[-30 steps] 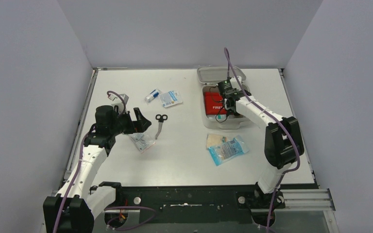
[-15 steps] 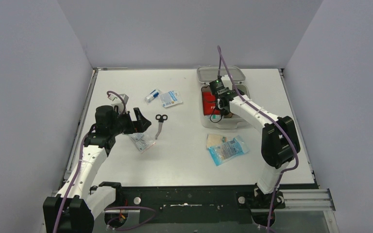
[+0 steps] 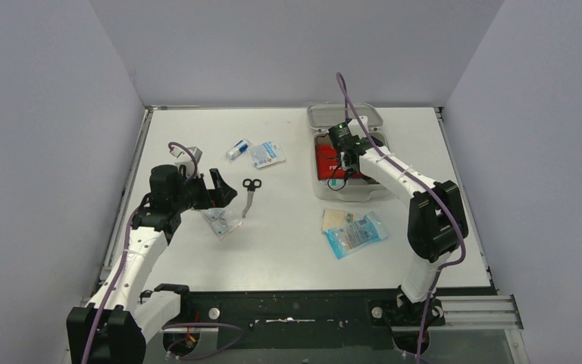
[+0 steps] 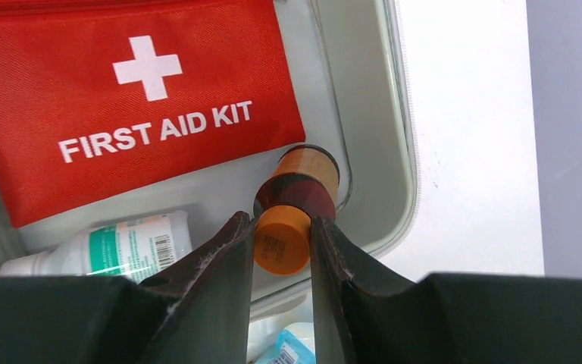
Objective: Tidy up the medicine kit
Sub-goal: Place the pill bottle in the medicine box.
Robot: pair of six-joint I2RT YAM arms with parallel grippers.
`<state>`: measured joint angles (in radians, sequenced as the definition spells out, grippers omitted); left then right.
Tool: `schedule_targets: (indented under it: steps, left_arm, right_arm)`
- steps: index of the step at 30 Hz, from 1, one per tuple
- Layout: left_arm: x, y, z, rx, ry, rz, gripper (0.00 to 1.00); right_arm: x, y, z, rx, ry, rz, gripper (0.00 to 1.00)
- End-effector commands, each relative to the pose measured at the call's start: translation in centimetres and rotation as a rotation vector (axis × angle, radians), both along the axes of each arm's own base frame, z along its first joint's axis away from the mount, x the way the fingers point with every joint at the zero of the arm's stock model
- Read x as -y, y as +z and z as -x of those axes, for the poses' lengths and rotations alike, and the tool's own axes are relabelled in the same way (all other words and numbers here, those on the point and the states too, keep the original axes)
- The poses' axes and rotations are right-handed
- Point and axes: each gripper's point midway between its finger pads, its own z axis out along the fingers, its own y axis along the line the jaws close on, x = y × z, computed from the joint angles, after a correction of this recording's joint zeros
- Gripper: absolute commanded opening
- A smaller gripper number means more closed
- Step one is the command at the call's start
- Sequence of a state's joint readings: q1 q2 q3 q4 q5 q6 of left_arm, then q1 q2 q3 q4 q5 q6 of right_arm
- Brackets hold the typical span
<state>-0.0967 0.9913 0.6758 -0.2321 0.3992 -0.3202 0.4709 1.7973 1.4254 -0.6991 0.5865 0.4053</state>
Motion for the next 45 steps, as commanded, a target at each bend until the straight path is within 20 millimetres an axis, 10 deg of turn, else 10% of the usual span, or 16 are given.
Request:
schedule_targets:
  steps: [1,7,15,27,45]
  left_arm:
    - [0.0,1.4,-0.4,0.060,-0.008,-0.009,0.97]
    - [0.0,1.2,-0.3,0.057,-0.010,-0.010,0.97]
    - [0.3,1.1,-0.4,0.053,-0.021,-0.004,0.97]
    - [0.2,1.3,-0.3,0.058,-0.021,-0.004,0.97]
    - [-0.5,0.4,-0.5,0.029,0.008,-0.047,0.97]
  right_arm:
    - [0.5,-0.1,-0.9,0.020,-0.043,0.058,0.00]
    - [-1.0,-2.9,-1.7,-0.041,-0.031,0.013,0.13]
    - [-4.0,-1.2,-1.8,-0.034,0.040,-0.129,0.47]
    - [-3.2,0.8,-3.8,0.040,0.066,-0.258,0.36]
    - [-0.4,-6.5,-2.2,-0.087,0.040,-0.335,0.27]
